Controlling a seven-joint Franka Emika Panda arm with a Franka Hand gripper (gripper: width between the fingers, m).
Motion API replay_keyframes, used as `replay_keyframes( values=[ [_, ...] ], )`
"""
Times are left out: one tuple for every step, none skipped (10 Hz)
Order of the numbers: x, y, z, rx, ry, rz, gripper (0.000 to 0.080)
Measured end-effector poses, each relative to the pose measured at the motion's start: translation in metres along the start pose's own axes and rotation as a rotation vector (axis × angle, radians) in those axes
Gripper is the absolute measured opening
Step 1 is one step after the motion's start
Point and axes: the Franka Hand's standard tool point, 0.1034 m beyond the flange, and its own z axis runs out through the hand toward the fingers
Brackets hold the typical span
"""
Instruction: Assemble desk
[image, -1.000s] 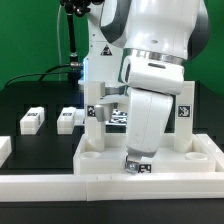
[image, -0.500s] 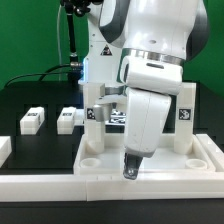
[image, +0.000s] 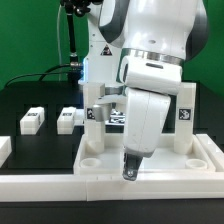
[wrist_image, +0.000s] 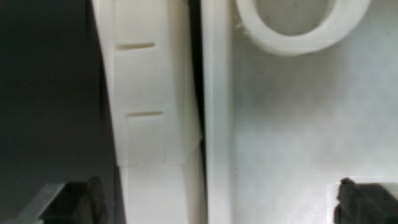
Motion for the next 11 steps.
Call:
replay_keyframes(
  values=[
    [0.0, 0.0, 0.0, 0.0, 0.0, 0.0, 0.0649],
    [0.0, 0.0, 0.0, 0.0, 0.0, 0.0, 0.0649],
    [-0.001, 0.001, -0.002, -0.003, 0.0, 0.002, 0.0649],
    [-0.01, 0.006, -0.016, 0.036, -0.026, 0.01, 0.0649],
    [-0.026, 0.018, -0.043, 0.072, -0.054, 0.036, 0.0649],
    [-0.043, 0.032, -0.062, 0.086, -0.076, 0.06, 0.0649],
    [-0.053, 0.041, -0.073, 0.08, -0.083, 0.083, 0.0649],
    [-0.057, 0.045, -0.079, 0.063, -0.083, 0.165, 0.0649],
    [-0.055, 0.045, -0.077, 0.056, -0.083, 0.24, 0.0649],
    [-0.055, 0.044, -0.076, 0.057, -0.082, 0.284, 0.0649],
    [-0.055, 0.044, -0.076, 0.054, -0.084, 0.353, 0.0649]
  ],
)
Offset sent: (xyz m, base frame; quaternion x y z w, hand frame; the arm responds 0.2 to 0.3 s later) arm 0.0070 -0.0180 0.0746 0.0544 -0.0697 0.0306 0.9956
